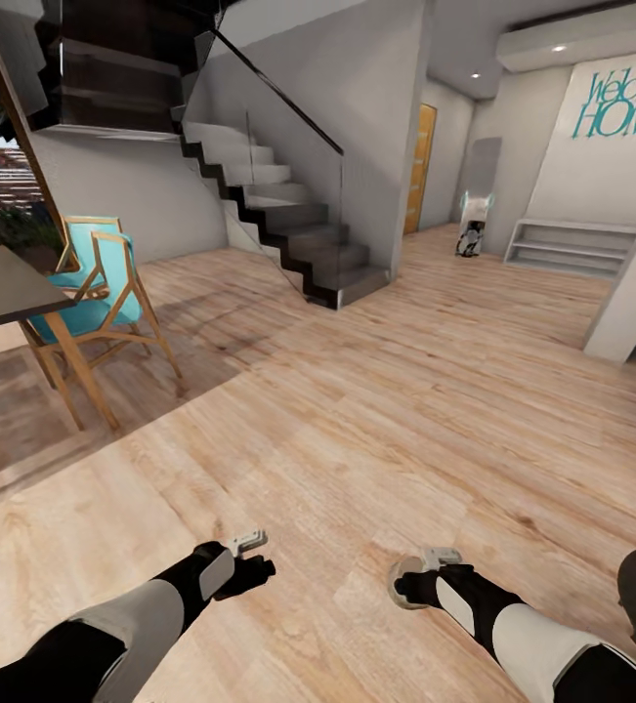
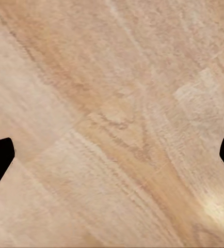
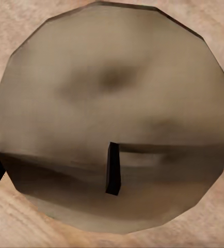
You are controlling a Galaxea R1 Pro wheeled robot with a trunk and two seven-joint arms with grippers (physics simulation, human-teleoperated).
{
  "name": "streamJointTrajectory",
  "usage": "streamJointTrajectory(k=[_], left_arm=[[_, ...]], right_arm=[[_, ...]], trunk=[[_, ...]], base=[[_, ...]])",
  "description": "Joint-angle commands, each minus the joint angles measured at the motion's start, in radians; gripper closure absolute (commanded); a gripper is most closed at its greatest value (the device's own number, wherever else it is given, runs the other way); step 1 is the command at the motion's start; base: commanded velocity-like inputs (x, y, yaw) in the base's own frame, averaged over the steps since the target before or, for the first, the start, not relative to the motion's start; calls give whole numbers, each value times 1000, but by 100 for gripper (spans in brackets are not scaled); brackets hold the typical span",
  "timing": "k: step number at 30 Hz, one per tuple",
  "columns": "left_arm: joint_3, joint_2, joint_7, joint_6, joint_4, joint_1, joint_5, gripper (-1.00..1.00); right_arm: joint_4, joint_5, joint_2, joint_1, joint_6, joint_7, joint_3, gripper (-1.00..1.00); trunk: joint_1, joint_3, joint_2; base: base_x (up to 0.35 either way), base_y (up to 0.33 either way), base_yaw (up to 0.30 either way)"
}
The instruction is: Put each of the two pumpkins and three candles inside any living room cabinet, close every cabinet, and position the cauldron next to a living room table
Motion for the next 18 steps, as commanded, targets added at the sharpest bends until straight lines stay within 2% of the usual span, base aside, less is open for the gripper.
streamJointTrajectory(k=[1, 3, 7, 11, 13, 14, 18], left_arm=[[-5, 2, 7, -10, 0, 0, 11, -100], [-3, 5, 7, -36, 1, 3, 12, -100], [0, 19, 7, -103, 2, 9, 13, -100], [1, 46, 7, -118, 2, 9, 22, -100], [4, 49, 6, -120, 3, 10, 31, -100], [5, 52, 6, -121, 3, 10, 46, -100], [5, 53, 7, -123, 3, 11, 59, -100]], right_arm=[[-2, -3, -1, 0, 5, 1, 5, 100], [-2, -3, -1, 0, 4, 1, 7, 100], [-2, -3, -1, 0, 4, 1, 10, 100], [-2, -3, -1, 0, 4, 1, 11, 100], [-2, -3, -1, 0, 4, 1, 11, 100], [-2, -3, -1, 0, 4, 1, 11, 100], [-2, -3, 0, 0, 4, 1, 11, 100]], trunk=[[-4, 1, 7], [-12, 5, 21], [-12, 2, 21], [-12, 2, 21], [-16, 5, 28], [-19, 8, 35], [-35, 20, 63]], base=[[0, 0, 139], [0, 0, 166], [0, 0, 191], [0, 0, 57], [0, 0, 14], [0, 0, 5], [0, 0, 2]])
